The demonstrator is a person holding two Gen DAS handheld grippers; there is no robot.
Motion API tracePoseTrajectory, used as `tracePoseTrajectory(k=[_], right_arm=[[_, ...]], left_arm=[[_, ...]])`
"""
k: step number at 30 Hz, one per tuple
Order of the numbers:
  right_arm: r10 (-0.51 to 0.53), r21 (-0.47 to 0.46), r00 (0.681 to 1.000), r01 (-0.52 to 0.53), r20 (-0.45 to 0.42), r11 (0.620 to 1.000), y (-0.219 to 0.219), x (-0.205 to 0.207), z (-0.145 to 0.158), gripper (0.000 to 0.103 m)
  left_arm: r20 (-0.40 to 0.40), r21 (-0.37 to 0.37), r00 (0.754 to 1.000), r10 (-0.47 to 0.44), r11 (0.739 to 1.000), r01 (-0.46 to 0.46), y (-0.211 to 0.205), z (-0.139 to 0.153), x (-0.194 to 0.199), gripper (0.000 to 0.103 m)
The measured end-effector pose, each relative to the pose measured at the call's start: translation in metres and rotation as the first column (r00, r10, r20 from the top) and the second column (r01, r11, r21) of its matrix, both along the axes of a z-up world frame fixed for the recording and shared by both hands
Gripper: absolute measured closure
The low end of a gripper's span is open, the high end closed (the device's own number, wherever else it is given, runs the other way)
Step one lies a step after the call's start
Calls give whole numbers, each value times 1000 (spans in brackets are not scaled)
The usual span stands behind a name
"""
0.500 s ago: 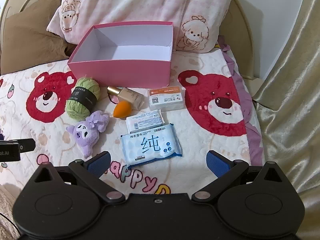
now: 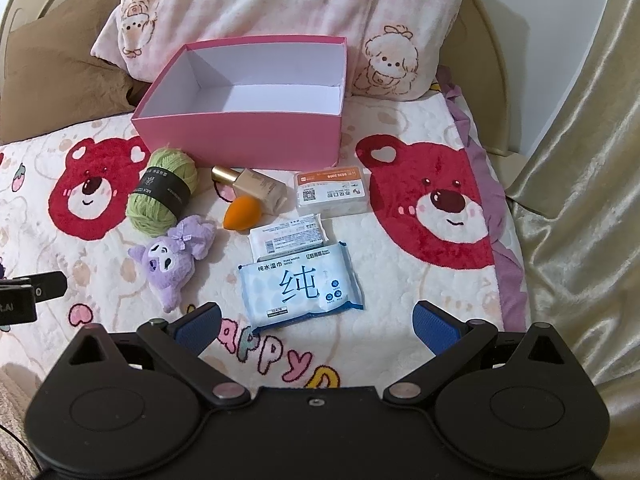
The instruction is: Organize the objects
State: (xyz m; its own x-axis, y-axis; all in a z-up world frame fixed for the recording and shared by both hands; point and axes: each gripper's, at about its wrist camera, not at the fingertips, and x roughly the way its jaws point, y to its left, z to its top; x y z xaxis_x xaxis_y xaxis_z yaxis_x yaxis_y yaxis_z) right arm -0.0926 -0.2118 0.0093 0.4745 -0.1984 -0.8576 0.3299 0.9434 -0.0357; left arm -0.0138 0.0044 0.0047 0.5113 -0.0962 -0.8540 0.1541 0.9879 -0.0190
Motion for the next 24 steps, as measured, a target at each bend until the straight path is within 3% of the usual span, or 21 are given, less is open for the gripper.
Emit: tracePoseTrajectory(k=[5,11,14,18,24], right_arm=[[-1,-8,1000,1,5,1000,-2,2,1,0],[-2,63,1000,1,15,998,-5,0,1,0],[-3,56,1000,2,19,998,-4,0,2,0],[-17,44,1000,17,14,999,-6,0,1,0],[-29,7,999,29,15,1000,-9,0,0,0]], left_arm=[[-7,-26,1000,-6,1000,6,0,0,-1,0],[5,-31,1000,-1,1000,2,3,-2,-3,0],[-3,-65,1000,1,998,-1,8,-4,-2,0],[17,-45,1000,1,999,0,8,-3,-3,0],[3,-80,1000,9,997,-9,11,1,-1,0]])
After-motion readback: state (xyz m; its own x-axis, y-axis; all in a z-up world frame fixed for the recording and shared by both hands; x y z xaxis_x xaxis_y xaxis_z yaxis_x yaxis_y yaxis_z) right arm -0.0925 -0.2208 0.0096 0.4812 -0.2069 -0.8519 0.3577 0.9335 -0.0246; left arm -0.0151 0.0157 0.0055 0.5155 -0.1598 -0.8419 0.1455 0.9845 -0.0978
